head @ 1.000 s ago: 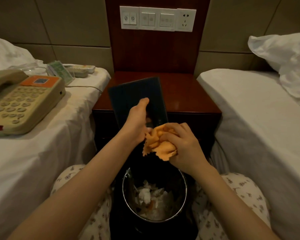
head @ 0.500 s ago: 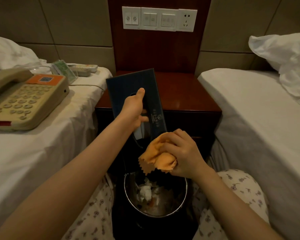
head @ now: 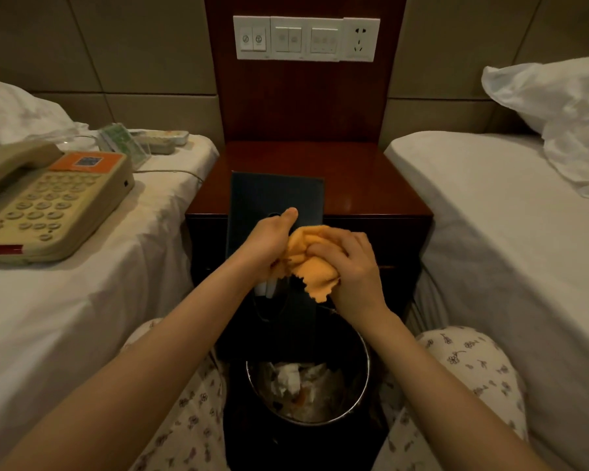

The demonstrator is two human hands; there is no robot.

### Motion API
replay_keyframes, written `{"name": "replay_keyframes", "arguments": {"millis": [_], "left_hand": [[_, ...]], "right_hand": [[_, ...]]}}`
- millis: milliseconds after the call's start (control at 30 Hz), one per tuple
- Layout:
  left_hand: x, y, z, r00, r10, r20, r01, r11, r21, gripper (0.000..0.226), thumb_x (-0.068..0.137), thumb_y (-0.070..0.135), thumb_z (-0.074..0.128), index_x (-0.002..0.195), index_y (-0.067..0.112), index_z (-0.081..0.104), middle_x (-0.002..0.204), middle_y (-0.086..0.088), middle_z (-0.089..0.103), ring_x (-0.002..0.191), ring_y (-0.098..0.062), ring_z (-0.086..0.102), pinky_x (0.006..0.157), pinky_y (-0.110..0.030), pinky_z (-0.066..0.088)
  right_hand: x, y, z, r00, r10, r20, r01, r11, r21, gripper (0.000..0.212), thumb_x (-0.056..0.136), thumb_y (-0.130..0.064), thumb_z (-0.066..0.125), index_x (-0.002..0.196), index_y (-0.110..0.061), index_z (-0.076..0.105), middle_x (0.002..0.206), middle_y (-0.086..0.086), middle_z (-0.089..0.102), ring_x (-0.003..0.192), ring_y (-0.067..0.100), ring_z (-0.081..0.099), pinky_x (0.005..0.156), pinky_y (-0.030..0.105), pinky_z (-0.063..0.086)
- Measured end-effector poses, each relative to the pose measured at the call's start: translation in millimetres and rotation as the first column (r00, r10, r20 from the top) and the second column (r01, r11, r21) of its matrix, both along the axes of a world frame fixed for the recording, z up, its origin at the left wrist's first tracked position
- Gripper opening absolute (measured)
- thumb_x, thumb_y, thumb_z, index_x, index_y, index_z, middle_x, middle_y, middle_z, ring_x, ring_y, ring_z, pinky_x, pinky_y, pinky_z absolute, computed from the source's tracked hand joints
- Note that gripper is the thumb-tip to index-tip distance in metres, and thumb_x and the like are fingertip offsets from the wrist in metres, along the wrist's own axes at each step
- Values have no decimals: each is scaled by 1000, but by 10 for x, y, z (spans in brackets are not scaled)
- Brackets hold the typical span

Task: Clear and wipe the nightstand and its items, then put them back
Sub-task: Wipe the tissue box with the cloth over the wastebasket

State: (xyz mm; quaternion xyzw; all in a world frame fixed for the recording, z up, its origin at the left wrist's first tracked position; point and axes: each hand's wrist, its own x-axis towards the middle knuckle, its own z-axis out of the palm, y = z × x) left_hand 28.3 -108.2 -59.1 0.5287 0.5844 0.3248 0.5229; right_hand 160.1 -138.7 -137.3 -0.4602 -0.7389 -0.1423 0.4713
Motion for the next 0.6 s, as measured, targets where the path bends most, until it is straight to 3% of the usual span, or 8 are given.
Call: {"name": "replay_keyframes", "arguments": {"millis": [100, 167, 233, 300, 333, 433, 533, 600], "left_hand": [[13, -79, -54, 991, -127, 46, 128, 992, -19, 44, 99, 46, 30, 107, 16, 61, 104, -9, 63, 98, -23, 60, 77, -38, 48], [19, -119, -72, 981, -178, 73, 180, 984, -18, 37, 100, 42, 31, 111, 20, 59, 104, -6, 62, 94, -19, 57, 77, -36, 47], [30, -140, -72, 979, -185, 91, 186, 983, -4, 25, 101, 27, 32, 98, 22, 57, 88, -3, 57, 82, -17, 52, 82, -40, 45], [26, -125, -89, 980, -165, 114, 166, 986, 2, 29, 100, 14, 30, 82, 20, 52, 71, -2, 47, 65, -15, 44, 69, -34, 44], [17, -110, -108, 979, -168, 111, 168, 986, 14, 27, 100, 11, 31, 83, 18, 51, 68, -2, 44, 60, -14, 41, 61, -30, 41], [-4, -102, -108, 980, -194, 50, 190, 979, 73, 13, 101, 14, 37, 100, 16, 49, 72, 0, 45, 60, -12, 41, 55, -24, 37], [26, -80, -103, 964, -242, -109, 256, 956, 143, 29, 101, 10, 34, 74, 17, 42, 66, 1, 37, 56, -7, 32, 45, -10, 31], [52, -62, -102, 928, -279, -246, 315, 942, 120, 38, 101, 11, 32, 64, 16, 33, 60, 1, 30, 50, -8, 25, 35, -10, 23]], "right_hand": [[47, 50, 137, 997, -72, -19, 72, 997, -4, 25, 78, -22, 58, 94, -10, 72, 107, 15, 66, 95, 21, 44, 78, 32, 41], [51, 78, 203, 995, -95, 4, 95, 995, -15, 25, 77, -23, 57, 95, -12, 72, 108, 12, 66, 94, 20, 44, 77, 29, 34], [40, 90, 263, 991, -129, 22, 130, 991, -24, 27, 78, -24, 55, 95, -13, 72, 108, 10, 66, 94, 21, 47, 76, 28, 31], [19, 101, 365, 985, -167, 41, 167, 986, -1, 25, 77, -23, 56, 95, -13, 72, 108, 9, 66, 92, 27, 52, 75, 27, 28], [9, 117, 431, 982, -176, 64, 174, 984, 24, 24, 76, -20, 60, 95, -13, 72, 107, 9, 67, 91, 30, 53, 74, 26, 25], [-21, 181, 641, 961, -174, 215, 160, 984, 81, 27, 66, -11, 66, 91, -13, 73, 104, 8, 69, 92, 26, 44, 74, 29, 25], [-31, 175, 875, 888, -149, 435, 194, 979, -60, 28, 72, -9, 62, 97, -15, 72, 110, 4, 66, 97, 27, 43, 70, 32, 18], [13, 176, 1013, 846, -133, 517, 283, 933, -223, 27, 84, -13, 55, 106, -21, 68, 117, -3, 61, 104, 27, 43, 74, 32, 16]]}}
